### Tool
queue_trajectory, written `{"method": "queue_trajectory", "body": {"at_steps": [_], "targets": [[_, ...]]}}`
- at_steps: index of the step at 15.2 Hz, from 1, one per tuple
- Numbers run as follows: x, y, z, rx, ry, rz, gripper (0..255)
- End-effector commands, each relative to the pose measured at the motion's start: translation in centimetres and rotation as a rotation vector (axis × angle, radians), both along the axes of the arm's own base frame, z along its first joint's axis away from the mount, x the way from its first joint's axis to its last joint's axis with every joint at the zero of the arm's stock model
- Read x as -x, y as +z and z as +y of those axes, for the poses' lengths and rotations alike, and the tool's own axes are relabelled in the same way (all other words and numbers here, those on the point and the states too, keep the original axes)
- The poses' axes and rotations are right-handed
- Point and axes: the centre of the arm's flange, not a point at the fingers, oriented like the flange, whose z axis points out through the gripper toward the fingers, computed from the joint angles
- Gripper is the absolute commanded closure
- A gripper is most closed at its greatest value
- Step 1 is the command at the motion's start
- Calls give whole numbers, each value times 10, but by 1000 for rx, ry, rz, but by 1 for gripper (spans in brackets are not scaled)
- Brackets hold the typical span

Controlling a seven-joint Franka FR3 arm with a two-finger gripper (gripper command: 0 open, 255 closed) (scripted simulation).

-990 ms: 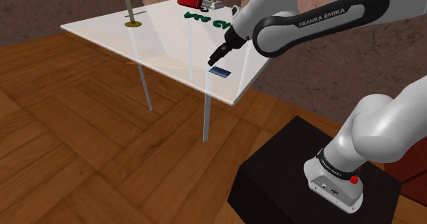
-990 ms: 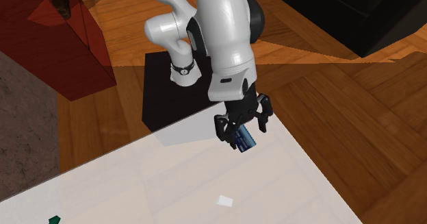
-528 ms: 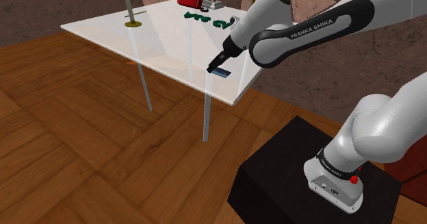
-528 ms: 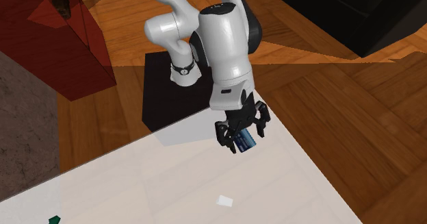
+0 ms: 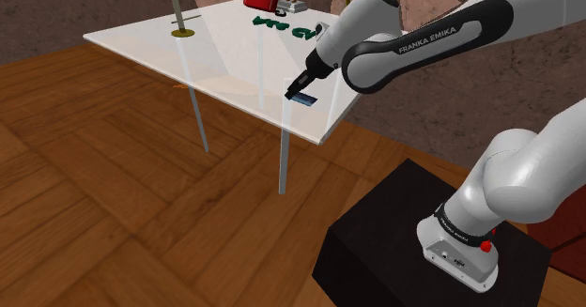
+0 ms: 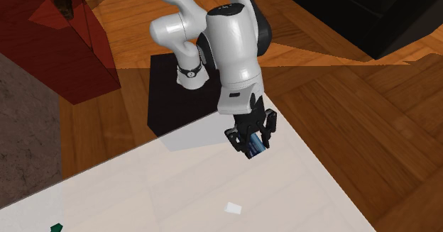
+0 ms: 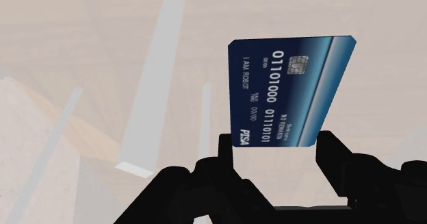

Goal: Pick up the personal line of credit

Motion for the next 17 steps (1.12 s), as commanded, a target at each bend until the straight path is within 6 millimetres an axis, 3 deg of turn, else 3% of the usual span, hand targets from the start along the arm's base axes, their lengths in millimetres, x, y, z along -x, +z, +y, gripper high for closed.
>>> {"method": "queue_trajectory", "body": {"at_steps": [1, 17], "targets": [[0, 0, 0, 0, 0, 0, 255], [0, 79, 0, 0, 0, 0, 255]]}}
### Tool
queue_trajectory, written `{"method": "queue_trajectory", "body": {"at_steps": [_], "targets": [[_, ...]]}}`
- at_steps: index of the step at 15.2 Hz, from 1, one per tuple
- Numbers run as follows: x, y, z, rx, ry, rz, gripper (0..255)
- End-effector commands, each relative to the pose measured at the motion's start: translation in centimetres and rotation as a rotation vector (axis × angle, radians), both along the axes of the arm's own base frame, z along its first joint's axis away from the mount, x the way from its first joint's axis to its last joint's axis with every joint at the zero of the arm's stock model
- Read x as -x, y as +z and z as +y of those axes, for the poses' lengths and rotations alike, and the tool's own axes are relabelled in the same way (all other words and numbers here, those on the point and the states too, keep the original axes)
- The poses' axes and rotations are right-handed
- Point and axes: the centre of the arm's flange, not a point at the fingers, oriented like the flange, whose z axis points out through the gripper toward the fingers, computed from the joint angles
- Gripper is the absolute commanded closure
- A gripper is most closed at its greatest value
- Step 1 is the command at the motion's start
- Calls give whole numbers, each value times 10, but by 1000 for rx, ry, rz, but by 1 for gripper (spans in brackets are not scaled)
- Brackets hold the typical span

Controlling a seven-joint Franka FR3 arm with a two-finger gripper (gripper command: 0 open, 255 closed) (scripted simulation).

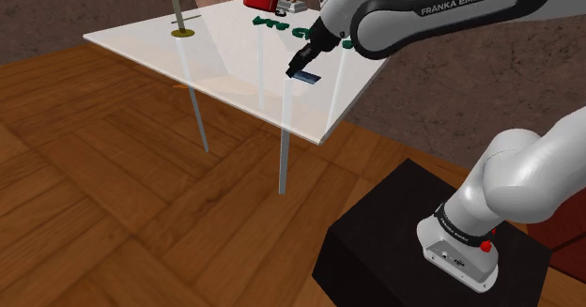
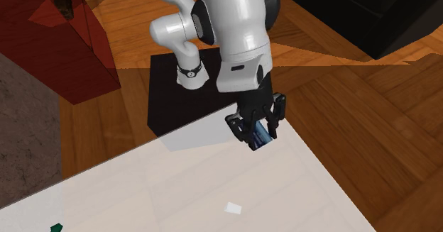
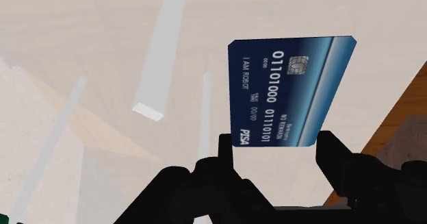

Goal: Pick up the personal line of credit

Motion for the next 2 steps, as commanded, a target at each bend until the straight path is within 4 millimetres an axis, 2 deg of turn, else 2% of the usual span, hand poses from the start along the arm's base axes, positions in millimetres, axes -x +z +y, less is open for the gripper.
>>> {"method": "queue_trajectory", "body": {"at_steps": [1, 2], "targets": [[0, 7, 0, 0, 0, 0, 255], [0, 7, 0, 0, 0, 0, 255]]}}
